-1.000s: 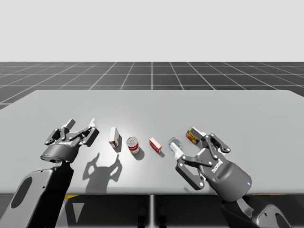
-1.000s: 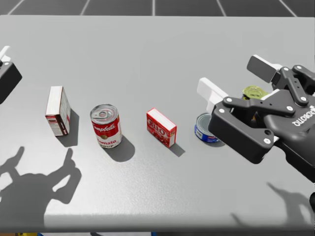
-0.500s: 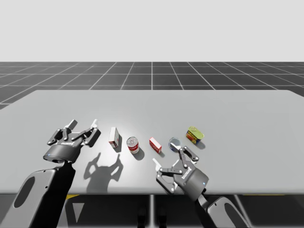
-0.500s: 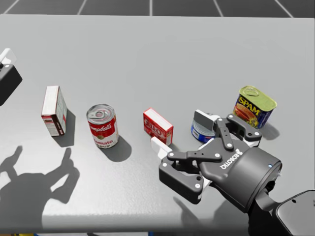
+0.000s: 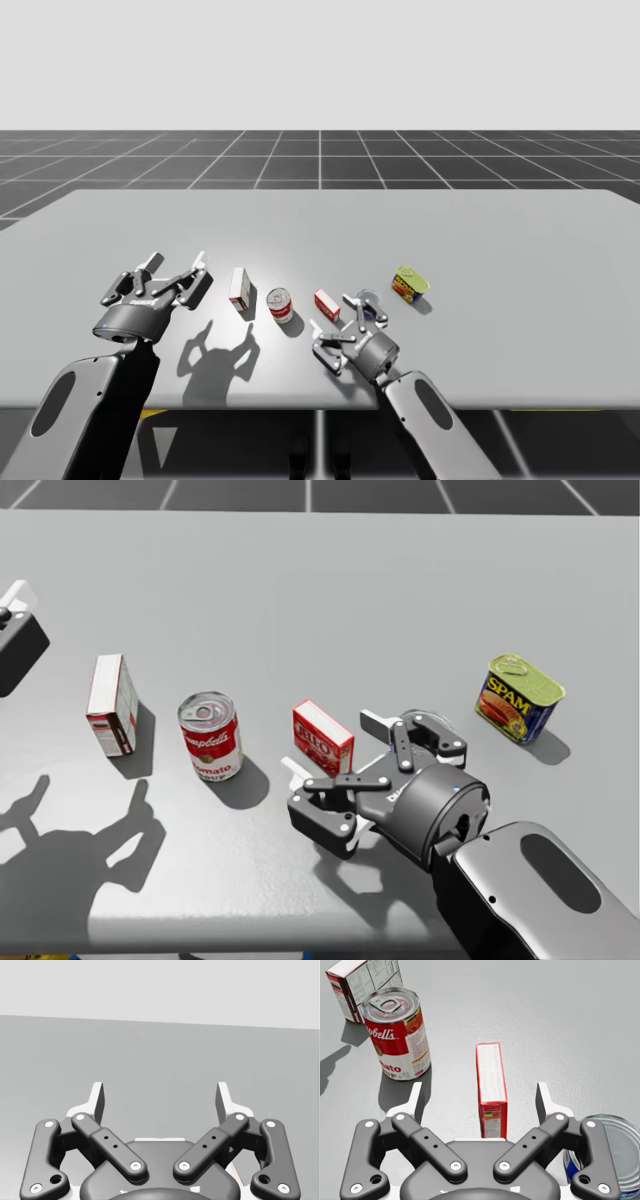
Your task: Lift the gelatin box off the table.
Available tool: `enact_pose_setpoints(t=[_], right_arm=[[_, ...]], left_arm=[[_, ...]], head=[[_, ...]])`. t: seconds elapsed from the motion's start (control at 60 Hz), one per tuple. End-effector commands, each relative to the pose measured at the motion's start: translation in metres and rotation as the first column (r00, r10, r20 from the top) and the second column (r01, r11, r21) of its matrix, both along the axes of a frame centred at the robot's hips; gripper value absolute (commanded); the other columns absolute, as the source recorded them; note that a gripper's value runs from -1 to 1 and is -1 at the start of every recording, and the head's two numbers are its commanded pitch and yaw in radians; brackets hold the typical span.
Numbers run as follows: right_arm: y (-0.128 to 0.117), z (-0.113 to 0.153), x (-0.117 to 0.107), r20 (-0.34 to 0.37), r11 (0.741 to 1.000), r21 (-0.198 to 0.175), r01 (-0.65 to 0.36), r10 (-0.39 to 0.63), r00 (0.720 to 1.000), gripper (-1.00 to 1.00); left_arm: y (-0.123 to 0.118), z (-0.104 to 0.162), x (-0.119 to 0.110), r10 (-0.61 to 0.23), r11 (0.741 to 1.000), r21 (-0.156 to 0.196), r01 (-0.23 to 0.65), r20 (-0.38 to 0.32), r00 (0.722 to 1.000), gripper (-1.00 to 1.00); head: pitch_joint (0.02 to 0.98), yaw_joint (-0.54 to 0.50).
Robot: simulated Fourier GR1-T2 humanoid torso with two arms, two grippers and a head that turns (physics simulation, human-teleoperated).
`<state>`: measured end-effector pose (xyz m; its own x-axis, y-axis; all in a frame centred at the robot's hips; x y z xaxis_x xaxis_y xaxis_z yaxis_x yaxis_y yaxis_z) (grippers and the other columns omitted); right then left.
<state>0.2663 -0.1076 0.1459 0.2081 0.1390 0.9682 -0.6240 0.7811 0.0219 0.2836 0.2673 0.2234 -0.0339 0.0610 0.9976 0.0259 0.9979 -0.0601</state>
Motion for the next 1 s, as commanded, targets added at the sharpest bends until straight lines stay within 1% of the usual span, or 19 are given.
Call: enact_pose_setpoints(t=[0.017,0.05,0.167,0.183,0.217,0.233,0.25,0.267,0.283,0.3,0.383,0.417,0.467,0.583,0.65,0.667,0.783,0.85,1.0], right_arm=[[0.0080,-0.0120,0.0131,-0.018,1.000,-0.027,0.003,-0.004,1.000,-1.00],[0.0095,-0.0134,0.0149,-0.014,0.999,-0.037,0.003,-0.003,1.000,-1.00],[0.0123,-0.0164,0.0187,-0.017,0.999,-0.047,-0.010,0.009,1.000,-1.00],[0.0123,-0.0166,0.0187,-0.018,0.999,-0.050,-0.013,0.013,1.000,-0.97],[0.0120,-0.0166,0.0181,-0.020,0.998,-0.054,-0.018,0.016,1.000,-0.69],[0.0121,-0.0168,0.0174,-0.017,0.998,-0.057,-0.015,0.014,1.000,0.06],[0.0119,-0.0169,0.0172,-0.016,0.998,-0.057,-0.014,0.013,1.000,0.26],[0.0117,-0.0171,0.0169,-0.018,0.998,-0.055,-0.013,0.012,1.000,0.66],[0.0113,-0.0174,0.0166,-0.023,0.998,-0.054,-0.014,0.013,1.000,0.86],[0.0109,-0.0174,0.0164,-0.026,0.999,-0.052,-0.015,0.014,1.000,0.97],[0.0099,-0.0190,0.0165,-0.035,0.999,-0.042,-0.012,0.011,0.999,1.00],[0.0094,-0.0194,0.0160,-0.047,0.999,-0.035,-0.014,0.012,0.999,1.00],[0.0092,-0.0191,0.0155,-0.047,0.999,-0.034,-0.015,0.013,0.999,1.00],[0.0083,-0.0170,0.0146,-0.042,0.999,-0.031,-0.014,0.013,0.999,1.00],[0.0078,-0.0165,0.0148,-0.042,1.000,-0.028,-0.014,0.013,0.999,1.00],[0.0076,-0.0163,0.0148,-0.042,1.000,-0.027,-0.014,0.013,0.999,1.00],[0.0067,-0.0163,0.0146,-0.037,1.000,-0.027,-0.013,0.012,0.999,1.00],[0.0065,-0.0158,0.0148,-0.035,1.000,-0.026,-0.013,0.012,0.999,1.00],[0.0059,-0.0134,0.0142,-0.030,1.000,-0.023,-0.008,0.008,1.000,1.00]], left_arm=[[0.0005,-0.0001,0.0001,0.001,1.000,0.000,-0.001,0.000,1.000,-1.00],[0.0006,-0.0002,0.0002,0.002,1.000,0.000,-0.002,0.000,1.000,-1.00],[0.0009,0.0002,0.0003,0.003,1.000,-0.001,-0.003,0.001,1.000,-1.00],[0.0010,0.0002,0.0003,0.003,1.000,-0.001,-0.003,0.001,1.000,-1.00],[0.0011,0.0003,0.0003,0.003,1.000,-0.001,-0.003,0.001,1.000,-1.00],[0.0012,0.0003,0.0003,0.004,1.000,-0.001,-0.004,0.001,1.000,-1.00],[0.0012,0.0003,0.0003,0.004,1.000,-0.001,-0.004,0.001,1.000,-1.00],[0.0012,0.0003,0.0002,0.004,1.000,-0.001,-0.004,0.001,1.000,-1.00],[0.0012,0.0003,0.0003,0.003,1.000,-0.001,-0.003,0.001,1.000,-1.00],[0.0012,0.0002,0.0004,0.003,1.000,-0.001,-0.003,0.000,1.000,-1.00],[0.0009,0.0000,0.0005,0.002,1.000,0.000,-0.002,0.000,1.000,-1.00],[0.0006,-0.0001,0.0005,0.002,1.000,0.000,-0.002,0.000,1.000,-1.00],[0.0004,-0.0003,0.0005,0.001,1.000,0.000,-0.001,-0.001,1.000,-1.00],[0.0001,-0.0008,0.0008,0.002,1.000,0.001,-0.002,-0.003,1.000,-1.00],[-0.0003,-0.0012,0.0009,0.002,1.000,0.002,-0.002,-0.004,1.000,-1.00],[-0.0005,-0.0013,0.0009,0.001,1.000,0.002,-0.001,-0.005,1.000,-1.00],[-0.0014,-0.0021,0.0013,0.000,1.000,0.004,0.000,-0.006,1.000,-1.00],[-0.0017,-0.0025,0.0014,0.000,1.000,0.004,0.000,-0.007,1.000,-1.00],[-0.0018,-0.0028,0.0013,0.001,1.000,0.003,-0.001,-0.008,1.000,-1.00]], head=[[0.832,-0.02],[0.830,-0.02],[0.827,-0.02],[0.827,-0.02],[0.826,-0.02],[0.825,-0.02],[0.825,-0.02],[0.825,-0.02],[0.824,-0.02],[0.823,-0.02],[0.816,-0.02],[0.804,-0.02],[0.780,-0.02],[0.650,-0.02],[0.606,-0.02],[0.577,-0.02],[0.504,-0.02],[0.478,-0.02],[0.465,-0.02]])
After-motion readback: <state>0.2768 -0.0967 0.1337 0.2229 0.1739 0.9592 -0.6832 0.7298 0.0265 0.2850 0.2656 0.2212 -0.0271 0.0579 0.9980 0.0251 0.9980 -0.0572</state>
